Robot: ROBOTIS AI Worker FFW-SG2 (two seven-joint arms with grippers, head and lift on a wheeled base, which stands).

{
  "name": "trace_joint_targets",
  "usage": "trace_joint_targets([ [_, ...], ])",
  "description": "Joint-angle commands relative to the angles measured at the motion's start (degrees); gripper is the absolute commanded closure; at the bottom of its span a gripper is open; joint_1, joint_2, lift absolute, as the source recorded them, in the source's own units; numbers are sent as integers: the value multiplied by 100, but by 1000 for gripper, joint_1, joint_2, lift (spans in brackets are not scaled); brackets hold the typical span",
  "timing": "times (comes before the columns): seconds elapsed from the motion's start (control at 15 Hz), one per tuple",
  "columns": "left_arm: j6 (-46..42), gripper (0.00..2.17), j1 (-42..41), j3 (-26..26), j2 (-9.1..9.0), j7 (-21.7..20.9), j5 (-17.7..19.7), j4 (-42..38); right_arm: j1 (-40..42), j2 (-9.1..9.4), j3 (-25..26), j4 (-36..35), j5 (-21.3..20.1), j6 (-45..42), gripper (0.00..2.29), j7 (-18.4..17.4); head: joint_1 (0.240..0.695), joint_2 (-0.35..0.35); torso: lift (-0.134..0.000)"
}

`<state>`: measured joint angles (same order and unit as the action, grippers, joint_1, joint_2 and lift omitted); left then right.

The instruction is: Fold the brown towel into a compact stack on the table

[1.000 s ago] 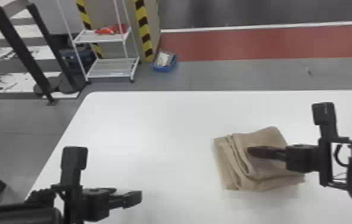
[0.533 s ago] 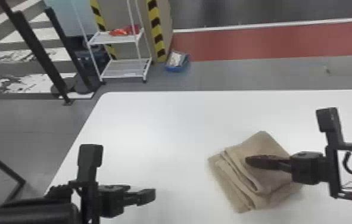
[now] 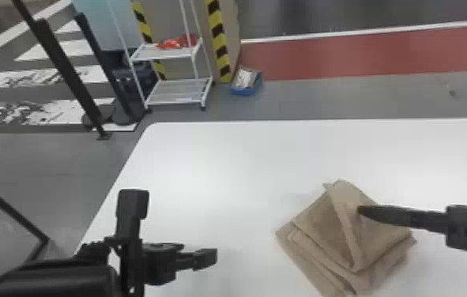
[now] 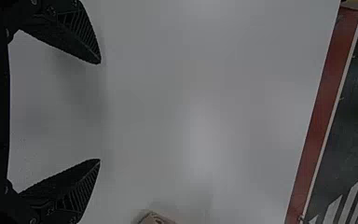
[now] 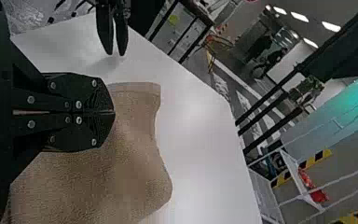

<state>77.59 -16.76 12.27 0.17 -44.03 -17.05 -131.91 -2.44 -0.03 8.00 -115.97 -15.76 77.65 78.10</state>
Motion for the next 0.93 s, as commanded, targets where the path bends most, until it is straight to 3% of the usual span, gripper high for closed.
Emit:
trace_joint_targets([
  [0.0,-29,144,50,12,-32,26,52,25,50,-191,281,-241,-182,475,1683,22,695,204,-124],
  [0.13,-204,147,146,12,-32,70,158,25,287,-411,308,-303,-164,405,1683,22,695,170,-124],
  [0.27,-204,147,243,-58,-32,114,176,7,375,-428,492,-285,205,159,1683,22,695,140,-124],
  [0.47,-187,147,226,-164,-32,132,167,7,454,-244,-79,-101,249,-228,1683,22,695,114,-124],
  [0.6,-187,147,155,-129,-32,123,167,-54,437,8,-272,57,302,-896,1683,22,695,140,-124],
  [0.8,-204,147,76,-32,-32,88,167,-72,411,8,-439,31,407,-1037,1679,22,695,220,-124],
  [0.87,-204,147,59,-32,-32,61,167,-72,428,8,-351,-101,372,-1125,1544,22,695,232,-124],
])
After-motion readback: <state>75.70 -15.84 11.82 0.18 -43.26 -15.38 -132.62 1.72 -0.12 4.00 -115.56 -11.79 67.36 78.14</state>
